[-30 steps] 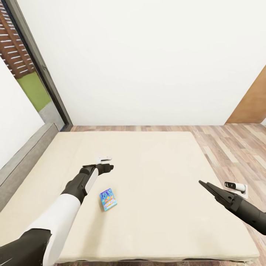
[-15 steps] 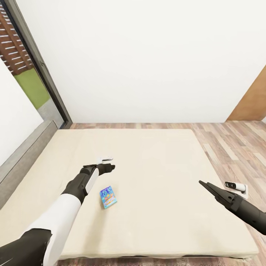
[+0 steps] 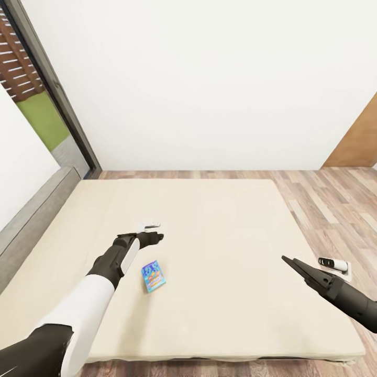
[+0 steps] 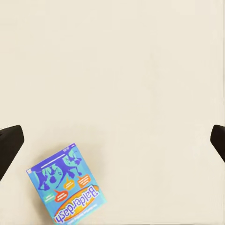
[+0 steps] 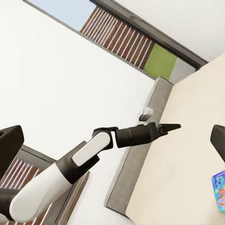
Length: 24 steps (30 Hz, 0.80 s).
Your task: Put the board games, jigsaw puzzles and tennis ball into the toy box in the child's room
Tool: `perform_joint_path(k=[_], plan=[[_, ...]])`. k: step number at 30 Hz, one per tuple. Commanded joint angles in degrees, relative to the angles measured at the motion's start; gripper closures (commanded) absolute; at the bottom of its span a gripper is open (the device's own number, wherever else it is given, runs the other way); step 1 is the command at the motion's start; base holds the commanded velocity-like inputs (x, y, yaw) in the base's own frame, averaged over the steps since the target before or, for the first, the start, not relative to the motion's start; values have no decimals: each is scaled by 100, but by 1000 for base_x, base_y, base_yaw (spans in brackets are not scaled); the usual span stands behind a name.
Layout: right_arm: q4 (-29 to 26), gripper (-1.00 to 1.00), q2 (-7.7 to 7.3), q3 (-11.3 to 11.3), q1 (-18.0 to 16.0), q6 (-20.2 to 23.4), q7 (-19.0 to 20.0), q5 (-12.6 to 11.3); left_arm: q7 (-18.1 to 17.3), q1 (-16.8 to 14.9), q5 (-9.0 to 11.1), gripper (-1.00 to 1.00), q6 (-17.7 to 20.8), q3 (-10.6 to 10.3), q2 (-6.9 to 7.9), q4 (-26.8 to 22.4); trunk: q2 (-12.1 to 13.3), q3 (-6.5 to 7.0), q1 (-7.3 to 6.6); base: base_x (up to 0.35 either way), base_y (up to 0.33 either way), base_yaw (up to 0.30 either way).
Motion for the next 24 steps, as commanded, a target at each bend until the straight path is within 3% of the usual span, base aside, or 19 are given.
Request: perform_joint_path(k=[1,8,24], plan=[[-1,-100,-1,-1,-4,34,3,-17,-21,-1,40,-100,32,-5,2,-7,-10,-19,3,0,0,0],[-1,-100,-2,-3,-4,34,3,-17,-294,0,42,-100,44,-2,3,-8,-10,-83,3,0,0,0],[-1,-100,7,2,-4,30,-5,-17,-356,-2,47,-100,8,9,33,-27,-10,-231,3,0,0,0]])
